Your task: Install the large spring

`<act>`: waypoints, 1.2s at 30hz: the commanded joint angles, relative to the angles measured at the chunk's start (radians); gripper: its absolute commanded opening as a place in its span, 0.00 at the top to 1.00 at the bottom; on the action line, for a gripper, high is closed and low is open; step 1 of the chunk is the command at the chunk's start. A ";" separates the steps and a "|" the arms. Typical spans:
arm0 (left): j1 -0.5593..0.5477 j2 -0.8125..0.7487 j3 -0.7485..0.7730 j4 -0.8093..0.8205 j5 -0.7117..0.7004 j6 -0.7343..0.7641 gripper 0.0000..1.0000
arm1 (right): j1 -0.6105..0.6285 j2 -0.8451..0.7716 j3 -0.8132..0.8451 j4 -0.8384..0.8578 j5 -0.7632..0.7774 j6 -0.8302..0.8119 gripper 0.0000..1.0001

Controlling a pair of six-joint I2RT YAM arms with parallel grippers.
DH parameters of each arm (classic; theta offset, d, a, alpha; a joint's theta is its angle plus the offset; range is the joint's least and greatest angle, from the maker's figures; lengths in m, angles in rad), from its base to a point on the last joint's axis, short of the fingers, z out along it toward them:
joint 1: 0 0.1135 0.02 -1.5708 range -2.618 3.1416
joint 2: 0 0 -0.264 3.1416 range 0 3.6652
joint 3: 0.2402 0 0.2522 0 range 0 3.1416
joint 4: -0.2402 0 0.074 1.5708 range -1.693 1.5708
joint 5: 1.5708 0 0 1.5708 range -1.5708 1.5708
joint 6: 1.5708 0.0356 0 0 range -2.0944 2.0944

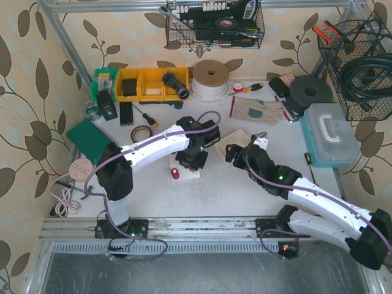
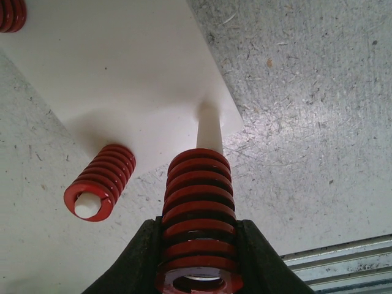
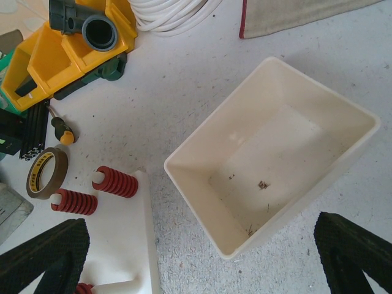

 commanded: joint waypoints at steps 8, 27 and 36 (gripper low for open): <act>0.010 -0.099 -0.022 -0.036 -0.026 0.001 1.00 | -0.003 -0.016 -0.018 0.001 -0.007 0.008 0.02; 0.010 -0.046 -0.019 -0.009 -0.003 0.007 1.00 | -0.003 -0.036 -0.030 0.006 -0.002 0.016 0.02; 0.010 0.009 0.061 -0.029 -0.009 0.023 1.00 | -0.003 -0.038 -0.030 0.002 -0.002 0.019 0.03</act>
